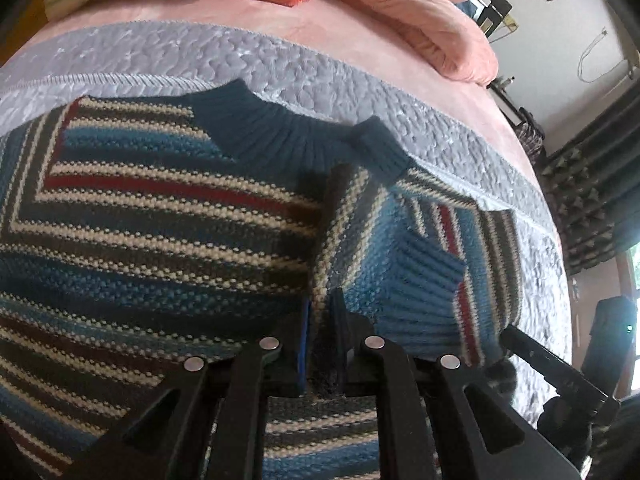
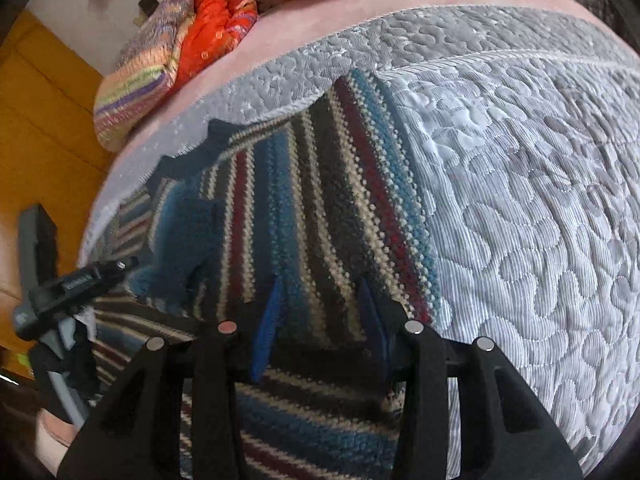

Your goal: Fold small clothes

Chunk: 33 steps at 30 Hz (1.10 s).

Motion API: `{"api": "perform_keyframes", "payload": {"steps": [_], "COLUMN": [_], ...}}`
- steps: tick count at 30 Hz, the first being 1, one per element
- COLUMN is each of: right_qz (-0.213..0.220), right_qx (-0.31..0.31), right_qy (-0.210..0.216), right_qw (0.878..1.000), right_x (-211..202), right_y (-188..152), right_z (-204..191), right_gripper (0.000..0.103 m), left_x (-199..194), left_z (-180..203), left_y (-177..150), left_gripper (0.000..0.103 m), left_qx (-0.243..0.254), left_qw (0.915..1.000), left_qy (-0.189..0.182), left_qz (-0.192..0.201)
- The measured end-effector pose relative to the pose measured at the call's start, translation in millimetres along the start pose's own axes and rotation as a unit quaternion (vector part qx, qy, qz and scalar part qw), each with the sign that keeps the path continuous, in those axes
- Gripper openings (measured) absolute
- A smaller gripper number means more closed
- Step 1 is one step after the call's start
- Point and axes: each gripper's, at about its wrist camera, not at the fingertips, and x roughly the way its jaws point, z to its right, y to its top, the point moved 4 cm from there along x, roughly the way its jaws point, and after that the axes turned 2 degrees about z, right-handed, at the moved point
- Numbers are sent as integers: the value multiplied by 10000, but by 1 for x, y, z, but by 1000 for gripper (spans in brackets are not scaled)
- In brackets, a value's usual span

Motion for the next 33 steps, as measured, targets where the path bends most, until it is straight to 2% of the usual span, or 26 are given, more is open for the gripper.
{"api": "perform_keyframes", "payload": {"steps": [2, 3, 7, 10, 11, 12, 15, 17, 19, 21, 23, 25, 26, 27, 28, 30, 33], "right_qz": [2, -14, -82, -107, -110, -113, -118, -120, -114, -105, -97, -90, -86, -82, -79, -80, -88], "right_qx": [-165, -166, 85, 230, 257, 275, 281, 245, 227, 229, 239, 241, 235, 232, 226, 231, 215], "right_qy": [-148, -155, 92, 262, 291, 306, 315, 307, 321, 352, 390, 412, 415, 413, 408, 407, 379], "right_qw": [9998, 9997, 9999, 9993, 9992, 9991, 9990, 9992, 9992, 9991, 9989, 9988, 9988, 9988, 9989, 9989, 9990], "right_x": [3, 3, 2, 2, 1, 1, 0, 0, -1, -1, -1, -2, -2, -2, -2, -2, -2], "right_y": [-2, -2, 0, 1, 1, 1, 2, 1, 1, 1, 0, 0, 0, 0, -1, 0, 0], "right_z": [-4, -3, 4, 8, 9, 9, 9, 8, 8, 8, 9, 9, 9, 9, 9, 9, 9], "right_gripper": [40, 41, 41, 41, 41, 41, 41, 41, 41, 41, 41, 41, 41, 41, 41, 41, 41], "left_x": [-2, -7, -30, -44, -45, -44, -25, -6, 14, 29, 37, 36, 34, 31, 27, 17, -13], "left_z": [1, 2, 14, 45, 55, 69, 97, 108, 111, 107, 105, 106, 107, 106, 103, 97, 89], "left_y": [-1, -1, 3, -2, -5, -11, -23, -30, -32, -33, -32, -33, -33, -32, -30, -25, -19], "left_gripper": [17, 23, 36, 45, 52, 58, 64, 64, 64, 57, 47, 40, 28, 6, 5, 5, 4], "left_qx": [79, 136, 602, 1100, 1233, 1378, 1572, 1680, 1730, 1734, 1855, 1931, 1940, 1909, 1745, 1457, 1341], "left_qw": [9999, 9997, 9947, 9899, 9888, 9877, 9870, 9855, 9837, 9824, 9779, 9771, 9777, 9795, 9842, 9892, 9904], "left_qy": [77, 193, 659, 546, 455, 328, 122, 206, 480, 691, 966, 896, 797, 637, 302, 157, 46], "left_qz": [1, 50, 501, 712, 713, 657, 321, 109, -30, -123, -49, 38, 55, 46, -20, 17, 334]}}
